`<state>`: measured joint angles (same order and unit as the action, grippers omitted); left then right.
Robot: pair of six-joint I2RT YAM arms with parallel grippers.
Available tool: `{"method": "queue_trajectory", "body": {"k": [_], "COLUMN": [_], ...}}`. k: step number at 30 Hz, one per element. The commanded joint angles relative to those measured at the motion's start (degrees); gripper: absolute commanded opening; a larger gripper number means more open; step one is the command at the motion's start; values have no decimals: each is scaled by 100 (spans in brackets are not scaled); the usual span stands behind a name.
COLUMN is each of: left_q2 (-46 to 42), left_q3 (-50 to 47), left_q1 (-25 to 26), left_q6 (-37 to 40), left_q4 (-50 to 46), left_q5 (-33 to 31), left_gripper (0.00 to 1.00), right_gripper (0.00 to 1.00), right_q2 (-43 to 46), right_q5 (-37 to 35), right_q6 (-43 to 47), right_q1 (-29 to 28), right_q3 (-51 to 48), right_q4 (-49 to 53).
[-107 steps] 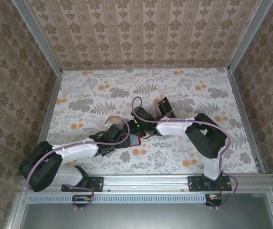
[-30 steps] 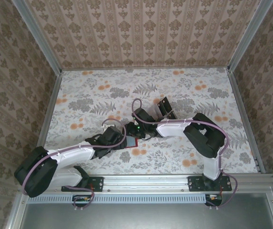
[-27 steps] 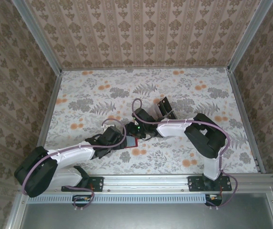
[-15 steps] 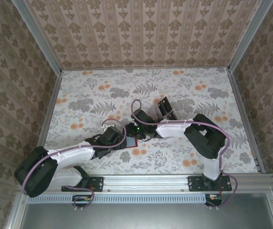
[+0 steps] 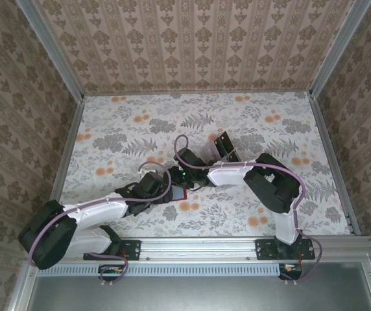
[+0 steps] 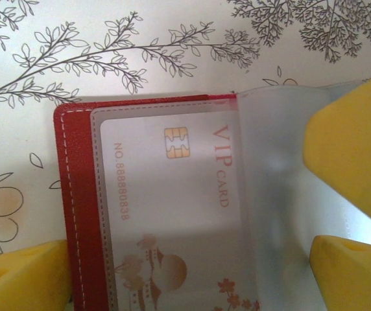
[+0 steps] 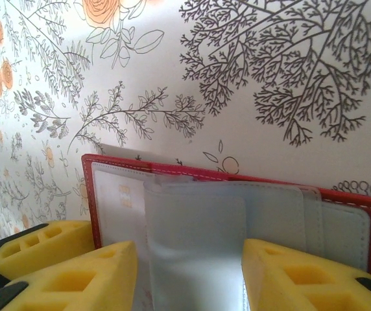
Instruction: Put the credit cards into the card holder
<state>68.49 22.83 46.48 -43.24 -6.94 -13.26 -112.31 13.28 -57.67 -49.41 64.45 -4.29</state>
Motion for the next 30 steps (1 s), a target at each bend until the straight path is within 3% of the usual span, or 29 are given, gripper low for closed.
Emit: {"method": "queue_trajectory", "body": {"k": [1,7,13,20,30], "left_q2": [-94,-1034,-1476,-1451,-815], "left_q3": [-174,-77,-127,-303,-382], "left_q1": [-74,-139,-562,-968,-1140], "left_q6": [-116,-237,-735,-1151,-1160], "left_q4": [-137,-724,-1542,-2001,-1620], "left_q5": [97,-238,-368,-383,-93], "left_gripper": [97,99,100,100,100], "right_gripper": [48,49,48,48,48], "right_q2": [-284,-273,-235,-239,-290], "right_q5": [262,306,377,427,516], "right_q6": [-98,-192,-195,-190,-196], "right_q1": [-254,-253,-256,-259,-287], "right_q3": [-92,-110,-60,-2,210], "right_q4": [301,183,157,196,226]}}
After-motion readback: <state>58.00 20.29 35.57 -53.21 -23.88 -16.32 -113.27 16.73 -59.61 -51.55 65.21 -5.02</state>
